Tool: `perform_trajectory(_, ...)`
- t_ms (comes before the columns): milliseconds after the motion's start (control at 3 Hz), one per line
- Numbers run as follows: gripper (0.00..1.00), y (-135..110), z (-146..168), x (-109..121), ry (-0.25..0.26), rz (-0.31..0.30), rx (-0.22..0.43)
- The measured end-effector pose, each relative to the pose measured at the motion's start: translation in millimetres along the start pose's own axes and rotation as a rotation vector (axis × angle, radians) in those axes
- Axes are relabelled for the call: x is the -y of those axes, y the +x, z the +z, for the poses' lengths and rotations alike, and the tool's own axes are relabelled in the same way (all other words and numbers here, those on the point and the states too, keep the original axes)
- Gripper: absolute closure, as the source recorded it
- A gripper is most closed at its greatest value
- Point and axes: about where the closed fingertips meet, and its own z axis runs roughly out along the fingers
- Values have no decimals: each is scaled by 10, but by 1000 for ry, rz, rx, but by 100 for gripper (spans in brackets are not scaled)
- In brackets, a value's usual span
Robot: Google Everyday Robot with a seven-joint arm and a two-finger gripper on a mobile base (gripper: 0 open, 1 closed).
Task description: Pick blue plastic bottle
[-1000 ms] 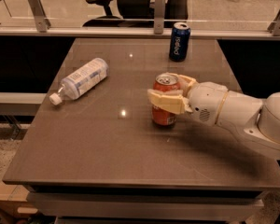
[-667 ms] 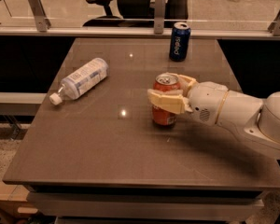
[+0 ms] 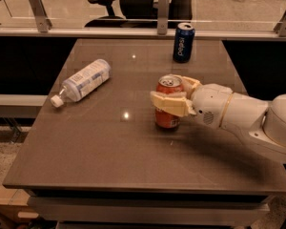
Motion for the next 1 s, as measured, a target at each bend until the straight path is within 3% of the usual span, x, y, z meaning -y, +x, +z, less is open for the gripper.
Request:
perform_trajectory(333, 82, -2, 0, -1, 0, 0, 0)
perform_trajectory(1000, 36, -3, 2, -2, 0, 0, 0)
